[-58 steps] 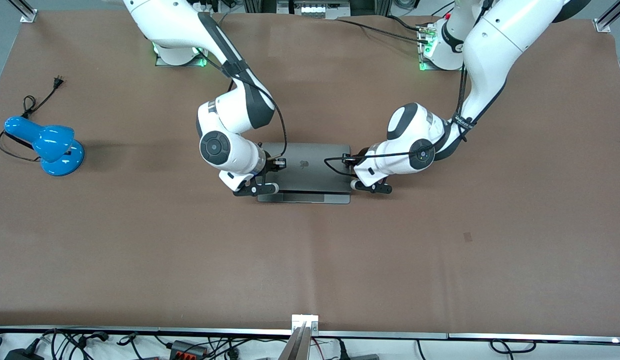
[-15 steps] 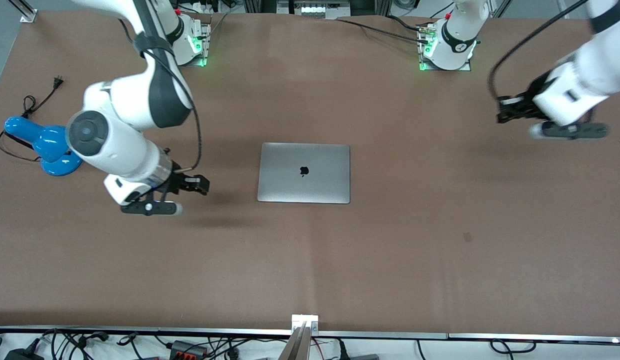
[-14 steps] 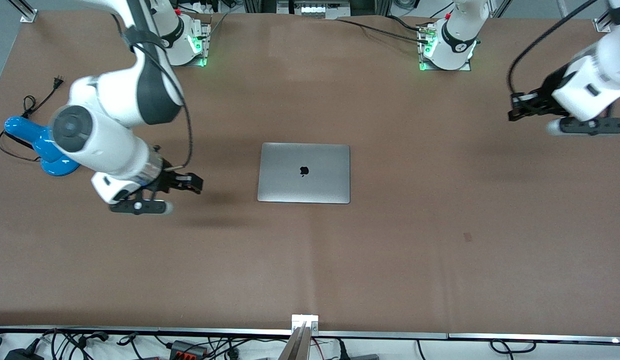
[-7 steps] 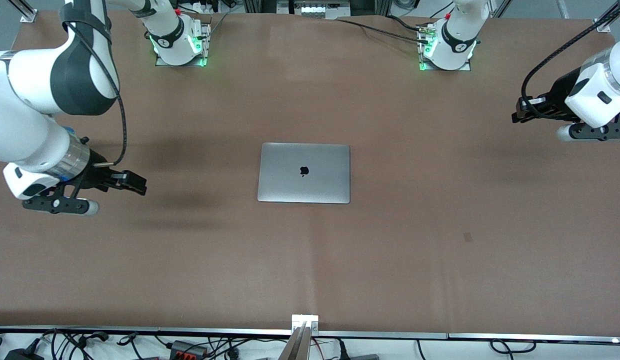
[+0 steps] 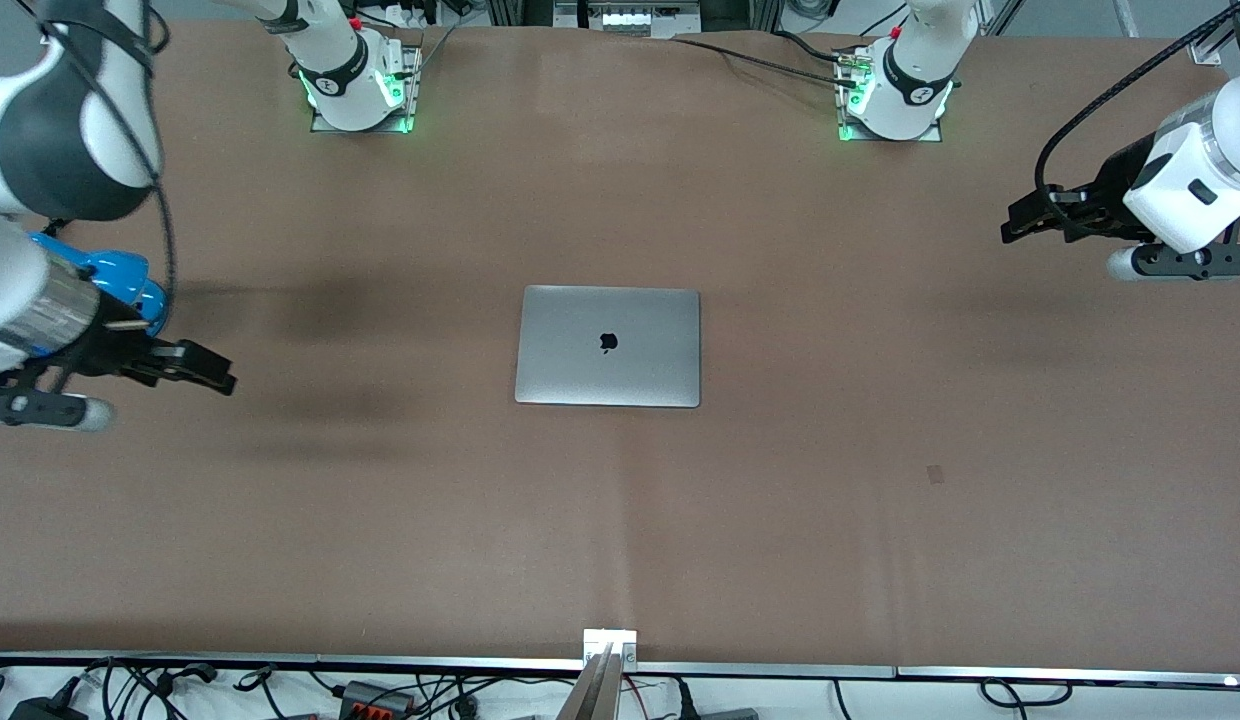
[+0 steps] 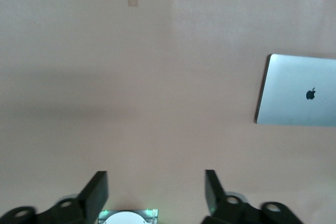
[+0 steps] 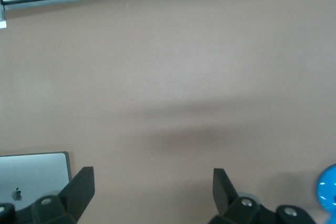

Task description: Close laptop with both arms from behind

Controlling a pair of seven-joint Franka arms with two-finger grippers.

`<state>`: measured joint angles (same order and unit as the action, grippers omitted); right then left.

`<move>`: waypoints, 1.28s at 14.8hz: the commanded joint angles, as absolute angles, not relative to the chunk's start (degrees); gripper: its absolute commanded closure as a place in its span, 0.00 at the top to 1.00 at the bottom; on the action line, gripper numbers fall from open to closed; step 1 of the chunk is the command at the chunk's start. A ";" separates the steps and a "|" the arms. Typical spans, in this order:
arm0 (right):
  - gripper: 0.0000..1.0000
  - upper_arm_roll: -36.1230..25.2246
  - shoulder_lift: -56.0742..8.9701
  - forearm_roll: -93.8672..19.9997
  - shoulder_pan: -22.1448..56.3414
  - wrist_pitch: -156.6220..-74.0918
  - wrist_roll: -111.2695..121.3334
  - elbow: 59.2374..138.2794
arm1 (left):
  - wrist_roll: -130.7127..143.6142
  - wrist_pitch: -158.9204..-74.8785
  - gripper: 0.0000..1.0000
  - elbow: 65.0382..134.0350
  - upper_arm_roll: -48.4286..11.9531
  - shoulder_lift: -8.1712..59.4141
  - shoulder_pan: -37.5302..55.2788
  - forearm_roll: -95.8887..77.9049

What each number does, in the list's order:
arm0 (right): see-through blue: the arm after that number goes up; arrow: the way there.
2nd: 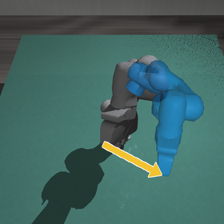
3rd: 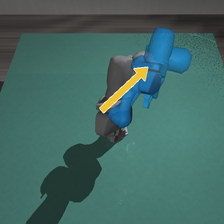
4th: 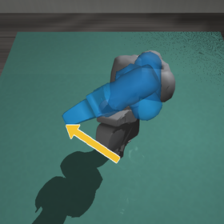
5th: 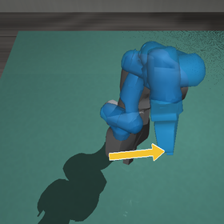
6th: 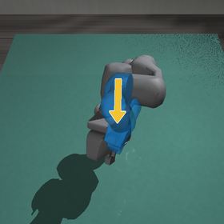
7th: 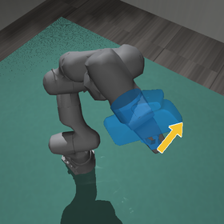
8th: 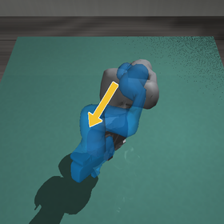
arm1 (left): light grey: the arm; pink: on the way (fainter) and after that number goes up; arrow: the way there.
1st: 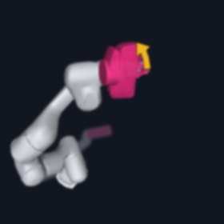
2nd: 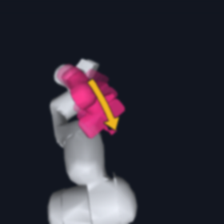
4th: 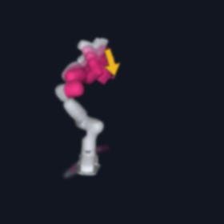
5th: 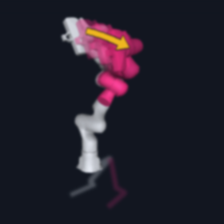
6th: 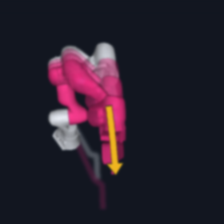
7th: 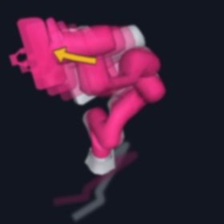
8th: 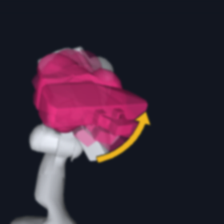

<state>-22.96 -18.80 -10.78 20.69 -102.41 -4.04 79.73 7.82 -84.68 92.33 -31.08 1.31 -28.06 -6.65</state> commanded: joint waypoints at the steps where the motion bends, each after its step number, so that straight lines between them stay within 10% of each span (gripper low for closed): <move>1: 1.00 -9.46 -15.65 -5.82 7.44 -101.34 -2.73 79.80 | 7.82 -85.08 1.00 92.63 -23.96 1.15 -20.88 -4.75; 4: 1.00 -2.81 -14.68 -3.08 0.27 -101.07 0.43 79.89 | 7.38 -85.69 1.00 97.02 -8.54 -2.28 -6.61 -4.75; 19: 1.00 -2.99 1.83 1.14 0.09 -99.84 1.32 101.49 | 8.26 -90.62 1.00 102.13 -10.02 -5.98 -6.68 -2.28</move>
